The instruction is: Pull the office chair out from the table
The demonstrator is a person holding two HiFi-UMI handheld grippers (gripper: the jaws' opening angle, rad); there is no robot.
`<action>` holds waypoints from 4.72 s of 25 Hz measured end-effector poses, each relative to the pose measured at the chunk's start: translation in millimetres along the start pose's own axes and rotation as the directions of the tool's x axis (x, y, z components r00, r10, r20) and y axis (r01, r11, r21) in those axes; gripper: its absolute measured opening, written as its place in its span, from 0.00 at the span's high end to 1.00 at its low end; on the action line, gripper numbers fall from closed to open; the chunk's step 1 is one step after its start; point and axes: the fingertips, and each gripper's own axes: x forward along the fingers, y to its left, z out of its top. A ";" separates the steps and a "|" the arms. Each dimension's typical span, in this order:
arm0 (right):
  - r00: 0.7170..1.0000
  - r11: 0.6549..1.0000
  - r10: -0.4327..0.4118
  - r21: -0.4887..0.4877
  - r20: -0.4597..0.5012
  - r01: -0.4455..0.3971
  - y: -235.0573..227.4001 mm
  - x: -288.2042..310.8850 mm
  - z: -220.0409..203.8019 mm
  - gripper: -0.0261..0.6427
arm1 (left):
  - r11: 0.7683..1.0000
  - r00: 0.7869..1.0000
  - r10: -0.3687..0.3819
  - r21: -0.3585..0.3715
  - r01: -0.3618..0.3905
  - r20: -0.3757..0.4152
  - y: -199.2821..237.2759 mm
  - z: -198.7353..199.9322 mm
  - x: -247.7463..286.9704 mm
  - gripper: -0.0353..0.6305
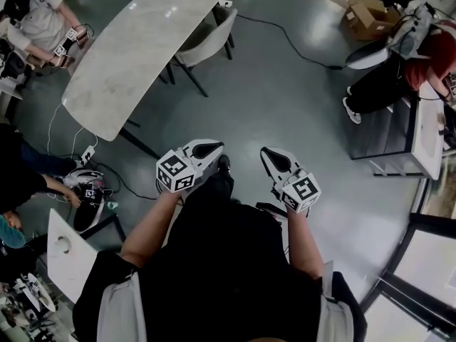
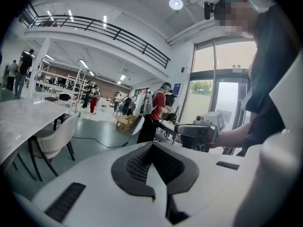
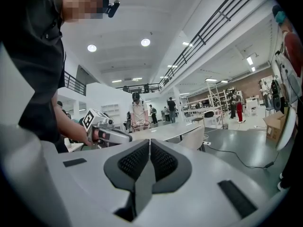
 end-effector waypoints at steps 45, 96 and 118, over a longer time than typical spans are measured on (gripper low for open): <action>0.863 0.866 0.474 -0.089 -0.174 -0.493 -464.2 280.6 136.8 0.93 | 0.884 0.889 0.457 -0.130 -0.449 0.035 360.4 174.7 290.6 0.94; 0.017 -0.027 0.637 -0.044 -0.771 -0.999 -477.6 593.0 45.2 0.62 | 0.620 0.621 0.720 -0.113 -0.776 -0.310 630.8 145.8 288.4 0.78; 0.055 -0.304 0.259 -0.135 -0.964 -0.943 -488.0 592.0 -50.0 0.70 | 0.754 0.499 0.573 0.180 -0.632 -0.650 646.8 63.3 322.8 0.71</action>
